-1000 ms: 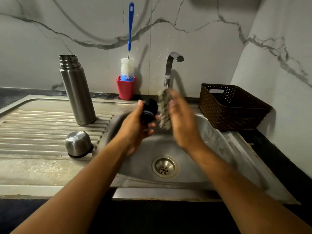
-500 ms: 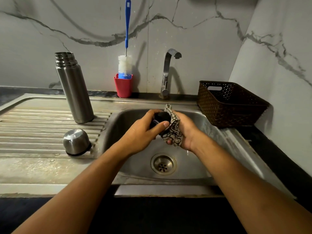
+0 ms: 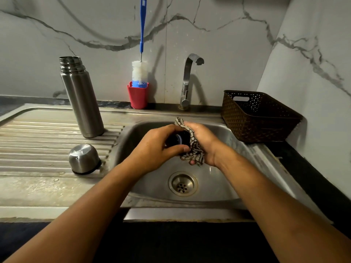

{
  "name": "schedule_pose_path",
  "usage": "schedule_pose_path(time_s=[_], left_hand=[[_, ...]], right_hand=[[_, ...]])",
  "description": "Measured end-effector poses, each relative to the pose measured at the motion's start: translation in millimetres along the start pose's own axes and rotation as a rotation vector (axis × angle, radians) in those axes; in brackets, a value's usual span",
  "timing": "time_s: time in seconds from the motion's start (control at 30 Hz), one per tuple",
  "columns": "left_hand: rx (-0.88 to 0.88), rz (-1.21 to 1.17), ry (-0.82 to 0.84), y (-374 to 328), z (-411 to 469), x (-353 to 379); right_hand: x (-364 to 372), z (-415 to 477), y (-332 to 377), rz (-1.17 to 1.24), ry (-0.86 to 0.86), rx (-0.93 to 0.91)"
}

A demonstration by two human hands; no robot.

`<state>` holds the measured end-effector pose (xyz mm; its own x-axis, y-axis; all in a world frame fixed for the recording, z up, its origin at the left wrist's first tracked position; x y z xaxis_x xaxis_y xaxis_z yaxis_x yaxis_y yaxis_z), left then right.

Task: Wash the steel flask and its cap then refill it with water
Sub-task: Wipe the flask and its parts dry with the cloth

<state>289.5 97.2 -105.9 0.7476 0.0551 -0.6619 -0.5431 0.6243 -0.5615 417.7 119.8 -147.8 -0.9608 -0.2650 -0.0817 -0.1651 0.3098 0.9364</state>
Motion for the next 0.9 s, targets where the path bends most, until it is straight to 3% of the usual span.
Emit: schedule_pose_path(time_s=[0.07,0.1,0.17,0.23,0.3,0.4,0.47,0.53,0.6,0.7,0.8,0.9], left_hand=[[-0.007,-0.004,0.013,-1.1,2.0,4.9],[-0.052,-0.092,-0.017,1.6,4.0,2.9],[-0.238,-0.448,-0.074,15.8,6.2,-0.9],[-0.436,-0.826,-0.063,26.5,1.2,5.2],[-0.528,-1.014,-0.044,29.4,-4.2,12.2],[-0.453,-0.928,-0.045,25.5,-3.9,10.2],[-0.278,-0.538,-0.037,17.1,-1.3,-0.1],[-0.109,-0.074,0.001,7.7,1.4,-3.7],[-0.085,0.033,0.029,6.1,4.9,0.4],[-0.170,-0.141,-0.087,8.4,8.1,-4.1],[-0.338,-0.378,-0.149,12.9,1.8,0.5],[-0.552,-0.573,-0.142,21.0,-8.9,13.2]], right_hand=[[-2.4,0.2,-4.5,0.016,0.000,0.005],[-7.2,1.0,1.5,0.022,-0.074,-0.103],[-11.3,-10.2,29.1,-0.075,-0.220,-0.500],[1.6,-27.1,47.5,-0.260,-0.227,-0.884],[11.2,-32.4,50.9,-0.373,-0.191,-1.018],[12.9,-27.8,52.1,-0.276,-0.196,-0.879],[6.2,-10.5,31.5,0.012,-0.165,-0.470],[10.1,-1.6,2.1,0.196,-0.019,-0.093],[11.0,-1.5,-8.0,0.289,0.078,-0.009],[-2.5,0.1,4.1,0.317,-0.057,-0.144],[-13.8,-11.9,33.7,0.092,-0.299,-0.572],[8.3,-29.8,43.9,-0.277,-0.288,-0.939]])
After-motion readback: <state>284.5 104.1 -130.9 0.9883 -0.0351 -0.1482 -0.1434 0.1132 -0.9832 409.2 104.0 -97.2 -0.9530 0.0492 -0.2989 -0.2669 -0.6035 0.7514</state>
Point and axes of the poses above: each hand's wrist, its own z-axis towards the middle knuckle, its own x-axis out of the palm, y = z × x, the point moved 8 cm from there along z, towards the middle knuckle, and after that the axes turned 1 degree about x, right-handed, at the moved point
